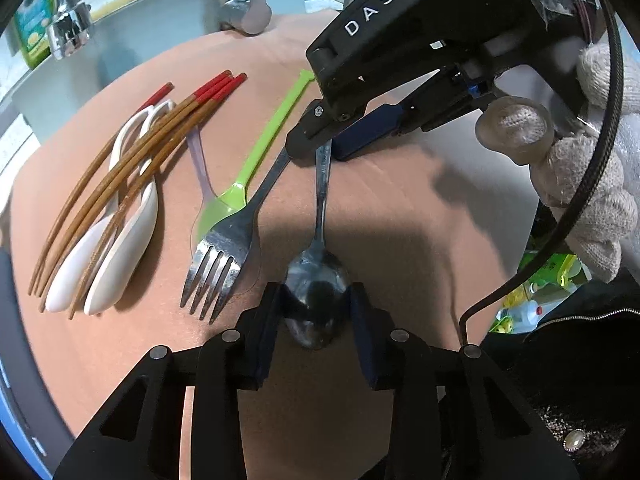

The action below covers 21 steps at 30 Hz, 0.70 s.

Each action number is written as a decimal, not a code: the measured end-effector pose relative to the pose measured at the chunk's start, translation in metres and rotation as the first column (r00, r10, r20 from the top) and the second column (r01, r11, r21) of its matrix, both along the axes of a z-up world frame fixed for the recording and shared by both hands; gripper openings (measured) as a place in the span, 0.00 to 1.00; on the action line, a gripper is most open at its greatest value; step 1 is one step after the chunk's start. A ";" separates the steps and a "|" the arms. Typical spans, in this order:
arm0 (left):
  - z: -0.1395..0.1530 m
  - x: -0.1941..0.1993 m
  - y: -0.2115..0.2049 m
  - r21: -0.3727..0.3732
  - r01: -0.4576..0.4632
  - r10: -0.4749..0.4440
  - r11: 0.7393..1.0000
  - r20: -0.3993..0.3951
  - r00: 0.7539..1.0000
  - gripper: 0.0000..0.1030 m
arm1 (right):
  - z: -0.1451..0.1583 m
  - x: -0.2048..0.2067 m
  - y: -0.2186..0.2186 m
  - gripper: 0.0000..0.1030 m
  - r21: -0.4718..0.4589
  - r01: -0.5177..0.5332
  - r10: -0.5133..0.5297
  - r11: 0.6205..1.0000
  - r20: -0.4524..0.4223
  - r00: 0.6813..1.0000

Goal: Organize utensils
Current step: 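Grasp the steel spoon handle with the right tool, then lift the steel spoon and carry it over the blue basket with the right tool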

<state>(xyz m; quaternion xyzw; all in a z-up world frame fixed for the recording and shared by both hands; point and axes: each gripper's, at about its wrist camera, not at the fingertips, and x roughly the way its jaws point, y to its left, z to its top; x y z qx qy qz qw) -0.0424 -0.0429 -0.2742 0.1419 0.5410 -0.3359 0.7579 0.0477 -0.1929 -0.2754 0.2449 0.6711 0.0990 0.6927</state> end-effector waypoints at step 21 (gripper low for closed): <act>0.009 0.006 0.011 -0.056 -0.038 0.037 0.998 -0.025 0.999 0.32 | -0.010 -0.009 -0.028 0.05 0.134 0.127 -0.121 0.983 -0.051 0.991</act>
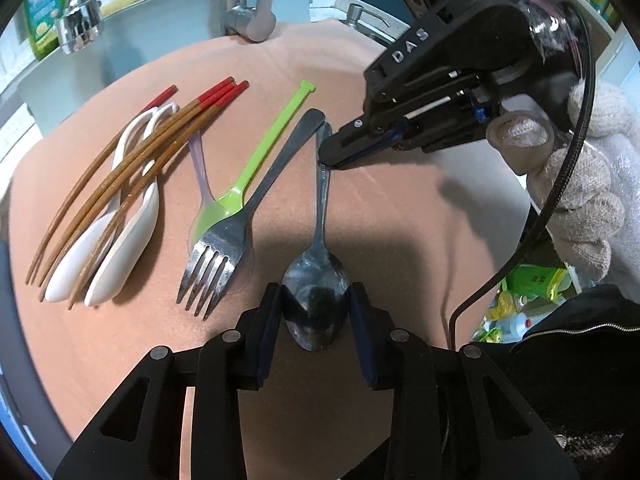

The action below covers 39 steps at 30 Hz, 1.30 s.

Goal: Organize utensils
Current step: 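Lift the steel spoon and carry it over the blue basket with the right tool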

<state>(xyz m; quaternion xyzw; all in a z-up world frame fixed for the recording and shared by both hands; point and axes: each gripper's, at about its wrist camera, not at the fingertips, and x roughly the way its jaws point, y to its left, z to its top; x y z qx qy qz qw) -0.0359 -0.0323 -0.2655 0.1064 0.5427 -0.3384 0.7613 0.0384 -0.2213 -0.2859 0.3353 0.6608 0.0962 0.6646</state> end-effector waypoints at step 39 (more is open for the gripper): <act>0.084 -0.018 0.212 0.019 -0.398 0.382 0.917 0.243 0.892 0.32 | 0.099 0.058 0.247 0.03 0.100 -0.378 0.342 0.920 0.266 0.901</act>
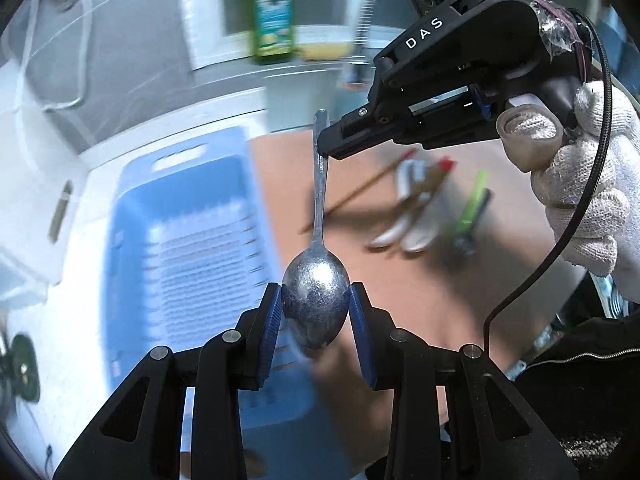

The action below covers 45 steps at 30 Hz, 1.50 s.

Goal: Organize utensils
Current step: 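Lift the steel spoon and carry it over the blue basket with the right tool, then lower the steel spoon into the blue basket and open the right tool, then move the right tool back over the steel fork on the mat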

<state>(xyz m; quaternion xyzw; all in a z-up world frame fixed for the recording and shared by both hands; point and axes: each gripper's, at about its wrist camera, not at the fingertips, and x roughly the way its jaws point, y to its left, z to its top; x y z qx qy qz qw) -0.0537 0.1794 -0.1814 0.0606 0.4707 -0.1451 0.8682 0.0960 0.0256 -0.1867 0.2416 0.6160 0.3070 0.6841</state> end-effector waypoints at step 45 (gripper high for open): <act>-0.067 0.042 0.079 0.134 -0.248 0.266 0.959 -0.142 0.953 0.41 | -0.070 0.038 0.184 0.06 -0.240 -0.351 0.360 0.905 -0.006 0.933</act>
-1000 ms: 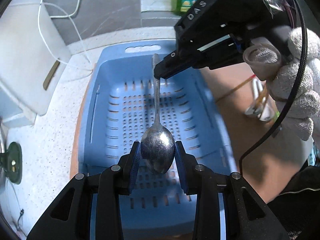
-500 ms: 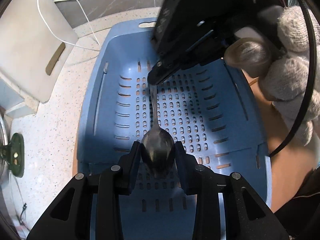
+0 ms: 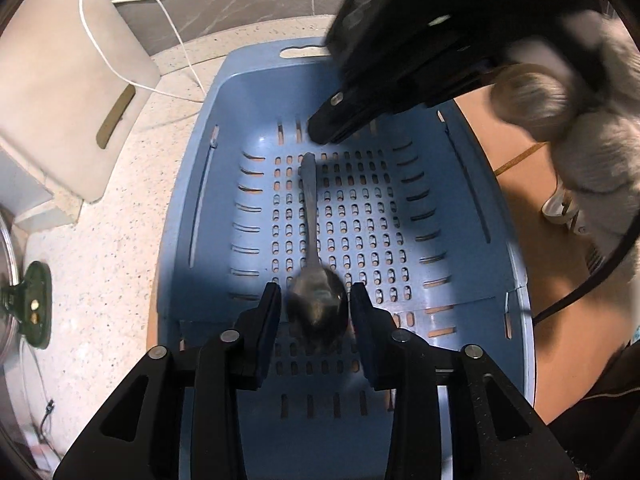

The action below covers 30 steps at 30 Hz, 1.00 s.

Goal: Organize utensils
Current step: 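Move the right tool back over the steel fork on the mat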

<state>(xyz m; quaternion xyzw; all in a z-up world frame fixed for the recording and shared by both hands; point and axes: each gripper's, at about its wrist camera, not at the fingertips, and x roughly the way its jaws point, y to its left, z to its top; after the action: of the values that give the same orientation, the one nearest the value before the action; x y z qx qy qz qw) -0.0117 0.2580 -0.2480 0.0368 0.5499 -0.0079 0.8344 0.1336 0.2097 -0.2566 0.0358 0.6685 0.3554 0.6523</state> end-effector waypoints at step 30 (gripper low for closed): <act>0.050 -0.017 -0.201 -0.157 0.417 -0.401 0.895 0.124 0.908 0.44 | 0.068 -0.066 -0.375 0.37 0.104 0.495 -0.506 0.863 0.154 0.849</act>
<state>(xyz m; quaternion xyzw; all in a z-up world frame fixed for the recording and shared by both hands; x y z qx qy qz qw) -0.0286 0.0575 -0.1976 0.0766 0.4894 -0.2312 0.8374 0.0674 -0.1658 -0.1884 0.1969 0.5647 0.1952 0.7774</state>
